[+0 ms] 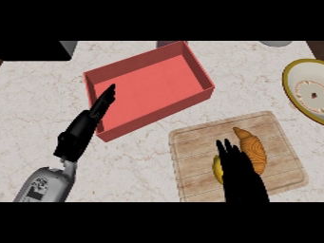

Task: Pick the lemon from the cutting board and place it in the cardboard box

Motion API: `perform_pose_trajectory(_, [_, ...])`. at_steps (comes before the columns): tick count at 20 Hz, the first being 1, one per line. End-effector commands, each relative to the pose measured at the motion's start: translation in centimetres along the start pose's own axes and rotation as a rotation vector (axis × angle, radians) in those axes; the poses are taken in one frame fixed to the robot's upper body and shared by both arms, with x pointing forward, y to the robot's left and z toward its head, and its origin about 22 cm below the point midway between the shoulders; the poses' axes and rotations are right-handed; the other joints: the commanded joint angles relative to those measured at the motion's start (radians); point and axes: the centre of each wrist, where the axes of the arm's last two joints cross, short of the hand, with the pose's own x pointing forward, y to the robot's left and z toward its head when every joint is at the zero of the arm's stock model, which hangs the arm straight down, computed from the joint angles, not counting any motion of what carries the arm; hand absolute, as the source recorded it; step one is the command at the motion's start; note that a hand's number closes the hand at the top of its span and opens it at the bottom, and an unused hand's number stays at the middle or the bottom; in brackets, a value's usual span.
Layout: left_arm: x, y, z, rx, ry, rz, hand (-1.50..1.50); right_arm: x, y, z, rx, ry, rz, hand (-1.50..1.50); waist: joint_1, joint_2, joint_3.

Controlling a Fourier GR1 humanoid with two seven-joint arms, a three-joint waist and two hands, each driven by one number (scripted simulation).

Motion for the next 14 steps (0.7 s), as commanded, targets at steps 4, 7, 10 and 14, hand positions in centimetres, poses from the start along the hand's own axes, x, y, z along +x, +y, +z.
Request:
perform_pose_trajectory(4, [-1.7,1.0,0.4,-0.003,-0.011,0.021,0.00,-1.7,1.5,-2.1,0.048,0.027,0.000,-1.50,0.000,0.001,0.000])
perform_pose_trajectory(7, [-0.7,1.1,-1.1,0.005,0.000,-0.003,0.00,-0.5,2.6,-1.9,0.046,0.022,0.020,-1.50,-0.001,0.000,0.000])
perform_pose_trajectory(10, [-0.9,1.3,0.5,0.000,0.012,-0.008,0.00,-1.4,3.4,-2.9,0.061,0.037,0.043,-1.50,0.001,0.000,0.000])
perform_pose_trajectory(14, [-0.9,0.2,0.3,-0.016,-0.009,0.001,0.00,0.5,3.2,-3.7,0.045,0.041,0.068,-1.50,0.002,0.000,0.000])
